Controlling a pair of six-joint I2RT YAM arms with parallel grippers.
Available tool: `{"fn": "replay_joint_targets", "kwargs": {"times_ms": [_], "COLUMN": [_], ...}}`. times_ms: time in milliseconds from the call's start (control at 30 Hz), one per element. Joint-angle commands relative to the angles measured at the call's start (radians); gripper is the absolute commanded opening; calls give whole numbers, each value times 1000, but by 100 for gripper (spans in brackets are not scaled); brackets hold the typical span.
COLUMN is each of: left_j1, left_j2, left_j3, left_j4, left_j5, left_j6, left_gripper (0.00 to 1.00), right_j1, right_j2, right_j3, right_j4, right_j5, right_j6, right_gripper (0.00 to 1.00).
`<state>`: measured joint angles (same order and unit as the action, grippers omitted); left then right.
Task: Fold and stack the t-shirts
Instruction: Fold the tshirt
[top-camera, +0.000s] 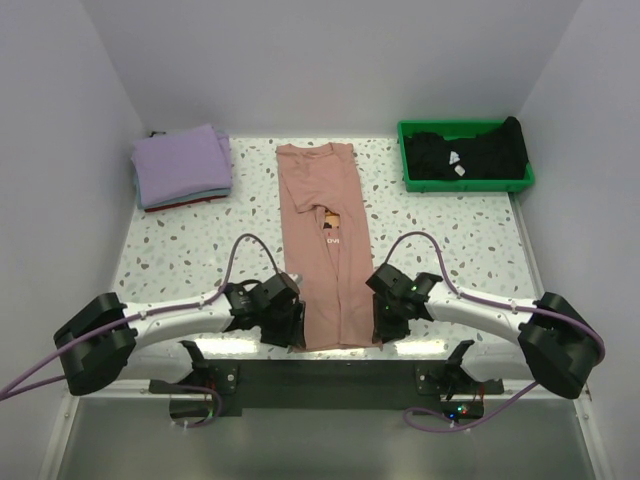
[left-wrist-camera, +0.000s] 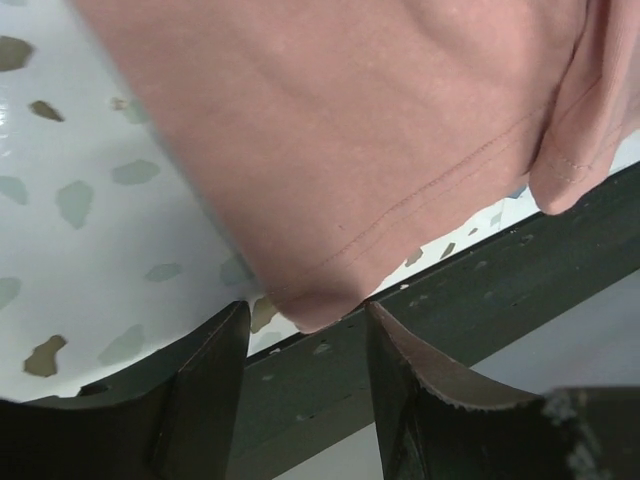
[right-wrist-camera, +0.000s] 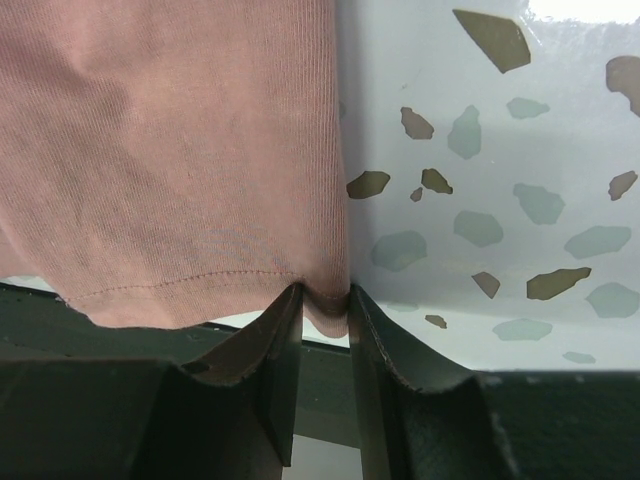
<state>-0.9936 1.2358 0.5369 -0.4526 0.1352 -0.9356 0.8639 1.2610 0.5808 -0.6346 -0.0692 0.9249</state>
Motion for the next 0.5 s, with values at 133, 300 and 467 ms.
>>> {"fn": "replay_joint_targets", "kwargs": {"times_ms": [133,300,467], "left_j1": [-20,-22,-25], "left_j2": [83,87,85], "left_j3": [-38,-43,-34], "left_j4": [29,-4,-37], "left_j5": [32,12,-19], "left_j6": [1,-17,-34], "left_gripper": [43,35,31], "right_j1": [12,14,15], "right_j2": [2,-8,-12], "right_j3": [-24,-30,-32], "right_j4": [-10,-13,-11], "right_j5": [16,19,19], "right_j6": [25,31,31], "right_gripper": [29,28,28]}}
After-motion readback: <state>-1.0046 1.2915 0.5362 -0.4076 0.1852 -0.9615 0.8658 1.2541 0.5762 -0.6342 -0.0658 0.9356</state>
